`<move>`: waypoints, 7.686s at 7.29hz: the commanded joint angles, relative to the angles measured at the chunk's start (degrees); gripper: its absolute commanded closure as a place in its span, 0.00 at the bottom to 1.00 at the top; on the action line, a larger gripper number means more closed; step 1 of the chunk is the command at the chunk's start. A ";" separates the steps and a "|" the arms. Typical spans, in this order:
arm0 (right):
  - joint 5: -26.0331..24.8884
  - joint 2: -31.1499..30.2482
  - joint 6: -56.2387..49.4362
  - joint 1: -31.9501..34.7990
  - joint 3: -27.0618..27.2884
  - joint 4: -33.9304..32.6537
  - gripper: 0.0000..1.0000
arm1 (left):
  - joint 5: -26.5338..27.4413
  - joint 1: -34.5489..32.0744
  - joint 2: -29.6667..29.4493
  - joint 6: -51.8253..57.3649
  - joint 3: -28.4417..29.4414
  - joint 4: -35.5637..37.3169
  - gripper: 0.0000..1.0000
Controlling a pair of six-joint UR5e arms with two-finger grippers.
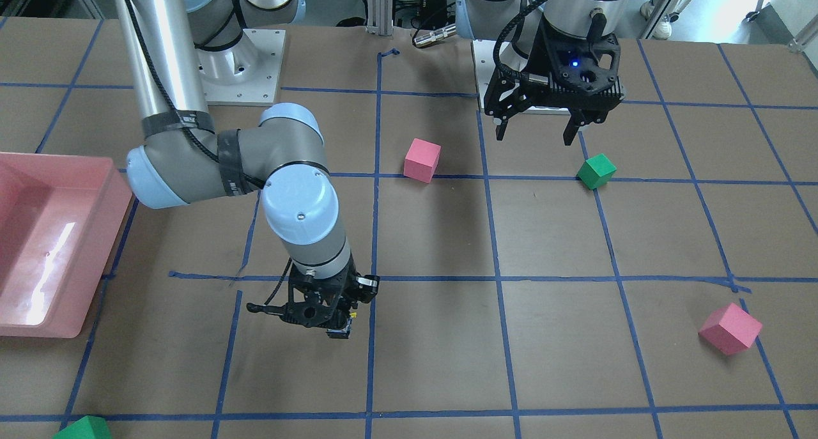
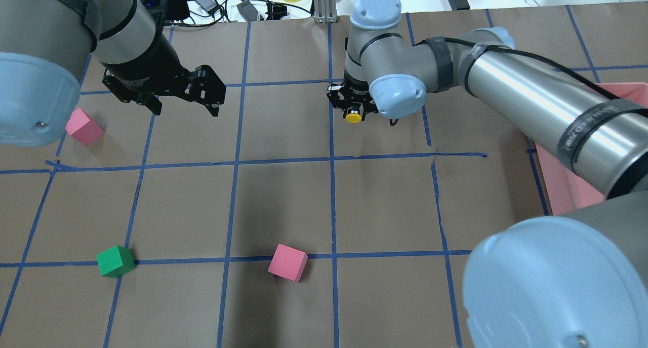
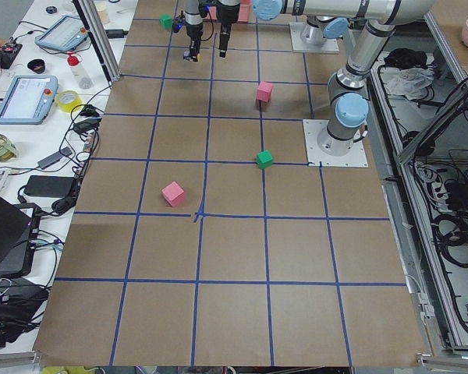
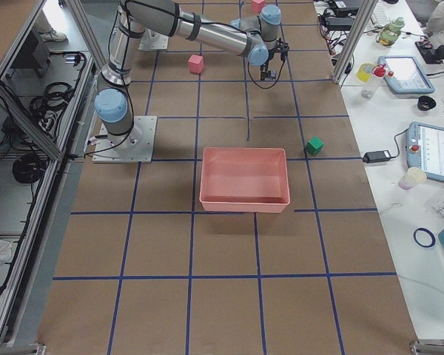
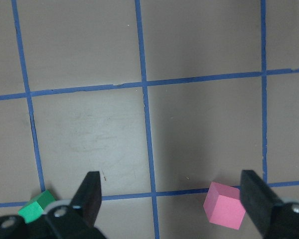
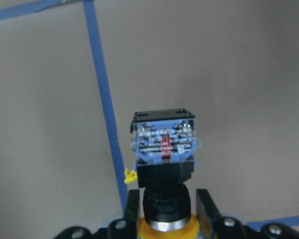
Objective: Align button upright
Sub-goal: 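Lower the switch onto the table and open the right gripper, then raise the right gripper away while the left gripper moves toward the switch, then grasp the switch by its yellow cap with the left gripper and lift, then rotate the switch cap-down and set it upright on the table with the left gripper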
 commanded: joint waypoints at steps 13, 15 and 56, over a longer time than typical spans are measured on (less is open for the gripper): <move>-0.04 -2.24 -0.61 3.89 -0.54 1.30 0.00 | -0.10 -0.88 2.10 -1.23 -12.34 14.31 0.00; -1.18 -8.93 -8.21 1.36 0.34 11.76 0.00 | -0.10 -2.01 3.16 -2.62 -21.47 26.69 0.00; -4.62 -29.62 -27.42 -13.78 1.75 28.94 0.00 | -26.12 -8.64 -31.18 -55.50 9.76 8.10 1.00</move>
